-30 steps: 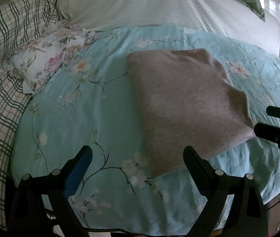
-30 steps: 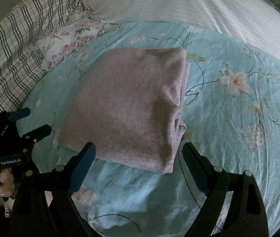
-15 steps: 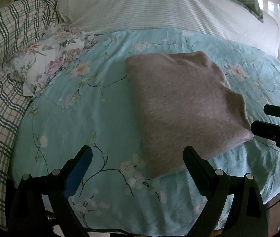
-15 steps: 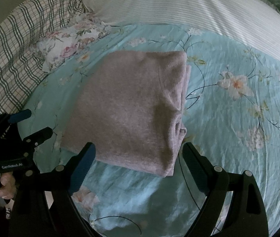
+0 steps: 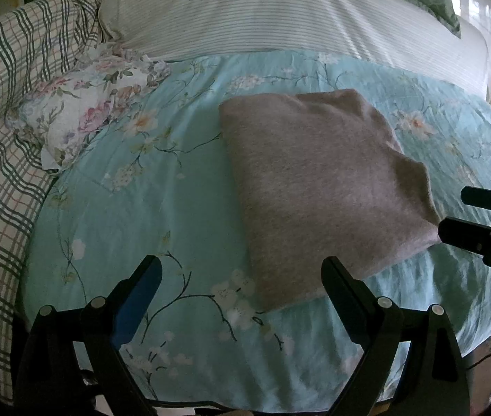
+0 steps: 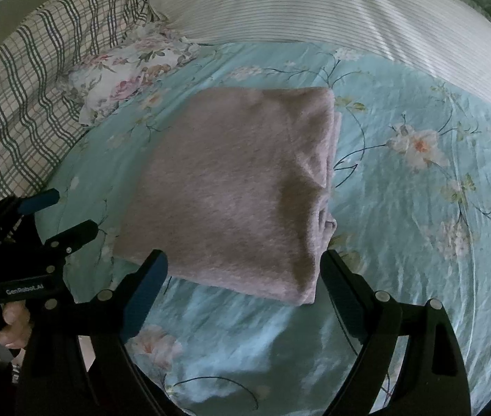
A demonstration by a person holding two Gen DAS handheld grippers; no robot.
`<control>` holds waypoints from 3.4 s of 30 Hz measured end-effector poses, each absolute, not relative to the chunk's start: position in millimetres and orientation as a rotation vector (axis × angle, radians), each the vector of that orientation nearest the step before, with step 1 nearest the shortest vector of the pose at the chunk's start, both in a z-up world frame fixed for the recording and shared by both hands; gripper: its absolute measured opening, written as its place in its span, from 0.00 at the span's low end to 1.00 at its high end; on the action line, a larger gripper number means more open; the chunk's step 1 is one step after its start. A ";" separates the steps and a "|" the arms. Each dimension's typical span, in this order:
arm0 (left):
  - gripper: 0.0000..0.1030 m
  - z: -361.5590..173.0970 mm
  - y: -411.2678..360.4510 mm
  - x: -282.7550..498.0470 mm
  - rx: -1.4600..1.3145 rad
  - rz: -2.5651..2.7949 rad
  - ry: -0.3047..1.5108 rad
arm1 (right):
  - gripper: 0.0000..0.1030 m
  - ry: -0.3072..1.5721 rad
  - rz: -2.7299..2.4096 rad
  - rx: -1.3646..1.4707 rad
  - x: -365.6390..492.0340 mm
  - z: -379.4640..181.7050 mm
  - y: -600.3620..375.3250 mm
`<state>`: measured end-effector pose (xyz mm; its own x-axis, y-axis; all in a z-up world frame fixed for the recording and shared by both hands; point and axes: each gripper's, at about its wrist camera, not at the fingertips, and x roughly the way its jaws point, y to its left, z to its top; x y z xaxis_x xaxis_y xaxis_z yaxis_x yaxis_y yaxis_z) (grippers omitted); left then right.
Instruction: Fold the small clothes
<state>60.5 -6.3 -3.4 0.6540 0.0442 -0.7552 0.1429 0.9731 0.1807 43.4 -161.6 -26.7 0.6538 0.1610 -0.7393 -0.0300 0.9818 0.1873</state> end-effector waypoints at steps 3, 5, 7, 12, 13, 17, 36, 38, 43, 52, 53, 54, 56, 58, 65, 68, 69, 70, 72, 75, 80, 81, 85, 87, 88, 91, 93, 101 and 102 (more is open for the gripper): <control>0.91 -2.1 -6.8 59.5 0.233 -0.054 0.854 | 0.87 0.851 0.108 0.164 41.9 -26.4 -160.0; 0.91 -1.6 -6.6 58.5 0.228 -0.053 0.853 | 0.87 0.844 0.108 0.166 40.2 -25.8 -159.8; 0.91 -0.8 -6.2 57.4 0.227 -0.052 0.849 | 0.87 0.840 0.105 0.173 37.9 -25.1 -158.8; 0.91 -0.8 -7.6 56.8 0.229 -0.048 0.848 | 0.87 0.837 0.103 0.176 37.0 -24.1 -159.5; 0.91 -0.7 -7.5 56.8 0.229 -0.048 0.848 | 0.87 0.836 0.104 0.178 36.8 -24.0 -159.8; 0.91 -0.3 -7.0 57.4 0.225 -0.054 0.849 | 0.87 0.837 0.104 0.182 37.0 -24.3 -159.5; 0.91 1.7 -10.1 56.1 0.217 -0.059 0.847 | 0.87 0.828 0.102 0.186 35.0 -21.6 -155.8; 0.91 2.2 -10.3 56.3 0.218 -0.061 0.846 | 0.87 0.825 0.101 0.185 34.8 -20.4 -156.1; 0.91 2.6 -10.6 56.4 0.217 -0.062 0.845 | 0.87 0.825 0.104 0.184 36.3 -20.4 -158.5; 0.91 3.0 -11.6 56.0 0.218 -0.061 0.844 | 0.87 0.826 0.103 0.183 36.1 -20.4 -157.8; 0.91 3.0 -11.5 56.0 0.218 -0.061 0.844 | 0.87 0.828 0.103 0.182 36.5 -20.3 -158.1; 0.91 2.9 -11.5 56.0 0.218 -0.061 0.844 | 0.87 0.829 0.103 0.182 36.8 -20.2 -158.5; 0.91 3.2 -12.2 56.3 0.218 -0.061 0.845 | 0.87 0.829 0.105 0.182 37.3 -20.2 -159.3; 0.91 3.2 -12.4 56.2 0.218 -0.061 0.844 | 0.87 0.831 0.103 0.182 37.6 -20.3 -159.0; 0.91 2.7 -16.3 57.5 0.214 -0.065 0.844 | 0.87 0.834 0.106 0.177 39.6 -20.8 -158.8; 0.91 2.6 -17.3 57.4 0.213 -0.066 0.844 | 0.87 0.834 0.107 0.179 39.8 -20.7 -159.3; 0.91 2.7 -17.1 57.2 0.213 -0.066 0.843 | 0.87 0.834 0.107 0.178 39.8 -20.8 -159.5; 0.91 2.9 -17.1 57.2 0.213 -0.068 0.842 | 0.87 0.834 0.106 0.178 40.1 -20.6 -159.5; 0.91 2.8 -16.1 57.5 0.212 -0.069 0.842 | 0.87 0.834 0.108 0.177 42.0 -21.4 -162.0; 0.91 2.8 -16.4 57.3 0.211 -0.070 0.842 | 0.87 0.832 0.107 0.174 42.7 -21.5 -161.9; 0.91 3.5 -17.0 58.8 0.209 -0.081 0.842 | 0.87 0.829 0.108 0.167 46.9 -19.6 -163.9; 0.91 3.8 -16.9 59.2 0.209 -0.082 0.841 | 0.87 0.828 0.110 0.169 47.3 -19.2 -164.9; 0.91 3.6 -17.5 62.3 0.209 -0.085 0.839 | 0.87 0.828 0.107 0.164 51.3 -19.5 -166.3; 0.91 3.3 -17.3 64.2 0.208 -0.084 0.838 | 0.87 0.831 0.104 0.164 54.6 -19.9 -168.5; 0.91 3.2 -17.1 64.4 0.207 -0.084 0.837 | 0.87 0.832 0.102 0.164 56.0 -20.0 -169.1; 0.91 2.2 -15.4 68.7 0.207 -0.078 0.831 | 0.87 0.830 0.097 0.165 61.1 -19.4 -172.9; 0.91 1.9 -14.0 72.7 0.202 -0.077 0.834 | 0.87 0.829 0.093 0.166 64.0 -19.3 -175.0; 0.91 2.8 -9.7 82.7 0.195 -0.076 0.844 | 0.87 0.830 0.087 0.171 69.6 -22.1 -178.8; 0.91 2.8 -10.0 82.6 0.194 -0.075 0.844 | 0.87 0.831 0.087 0.173 69.9 -22.7 -179.2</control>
<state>82.6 -10.0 2.8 0.6630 0.0107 -0.7486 0.1432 0.9796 0.1408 69.9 -179.2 -22.7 0.6719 0.1445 -0.7264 -0.0094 0.9824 0.1868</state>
